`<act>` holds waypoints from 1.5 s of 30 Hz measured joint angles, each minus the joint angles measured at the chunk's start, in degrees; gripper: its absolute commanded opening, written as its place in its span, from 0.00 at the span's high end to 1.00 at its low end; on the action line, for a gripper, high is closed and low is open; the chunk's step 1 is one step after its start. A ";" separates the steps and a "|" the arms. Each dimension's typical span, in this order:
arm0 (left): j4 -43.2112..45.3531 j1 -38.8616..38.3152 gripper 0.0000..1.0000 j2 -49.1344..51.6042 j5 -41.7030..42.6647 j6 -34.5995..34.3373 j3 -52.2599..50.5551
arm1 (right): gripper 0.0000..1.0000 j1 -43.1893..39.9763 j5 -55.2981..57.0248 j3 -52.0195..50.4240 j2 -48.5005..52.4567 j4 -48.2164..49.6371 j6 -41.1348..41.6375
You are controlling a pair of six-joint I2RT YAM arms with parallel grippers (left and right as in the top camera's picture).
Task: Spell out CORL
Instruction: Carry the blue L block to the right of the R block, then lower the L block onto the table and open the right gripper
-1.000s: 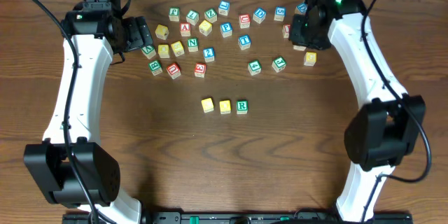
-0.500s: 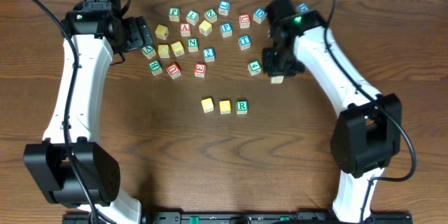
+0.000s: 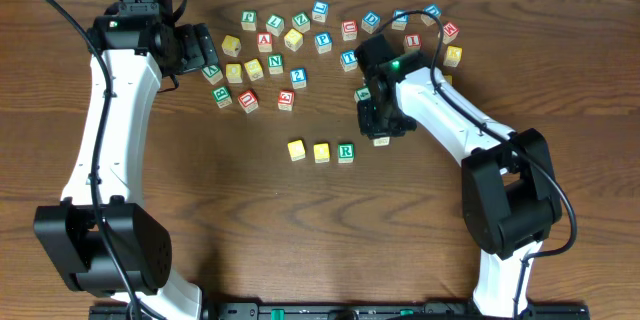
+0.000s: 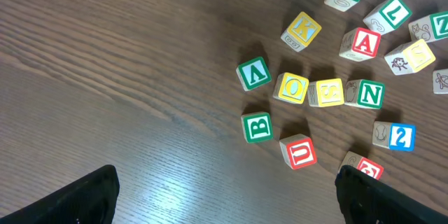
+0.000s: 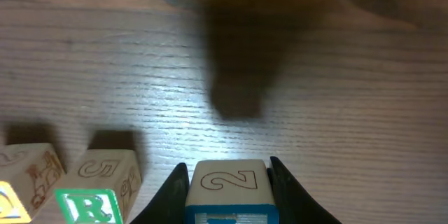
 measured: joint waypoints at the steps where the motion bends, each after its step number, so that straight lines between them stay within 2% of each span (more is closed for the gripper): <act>1: 0.00 0.00 0.03 0.00 0.00 0.00 0.00 | 0.80 0.00 -0.04 -0.39 0.00 0.28 0.13; 15: -0.02 0.00 0.03 0.00 0.00 -0.02 0.00 | 0.80 0.04 -1.36 -2.40 0.00 3.08 0.83; 21: -0.02 0.00 0.03 0.00 0.00 -0.02 0.00 | 0.82 3.34 -2.19 -2.67 0.00 3.98 2.67; 27: -0.09 0.00 0.03 0.04 0.00 -0.22 -0.02 | 0.78 4.76 -0.83 -3.69 0.00 4.98 5.92; 36: -0.42 0.00 0.03 0.04 0.00 -0.22 -0.02 | 0.75 4.76 0.20 -5.25 0.00 6.84 6.54; 40: -0.42 0.00 0.03 0.04 0.00 -0.22 -0.02 | 0.62 4.76 0.31 -5.62 0.00 7.10 6.86; 45: -0.42 0.00 0.03 0.04 0.00 -0.44 -0.02 | 0.61 4.76 0.37 -5.64 0.00 7.13 7.21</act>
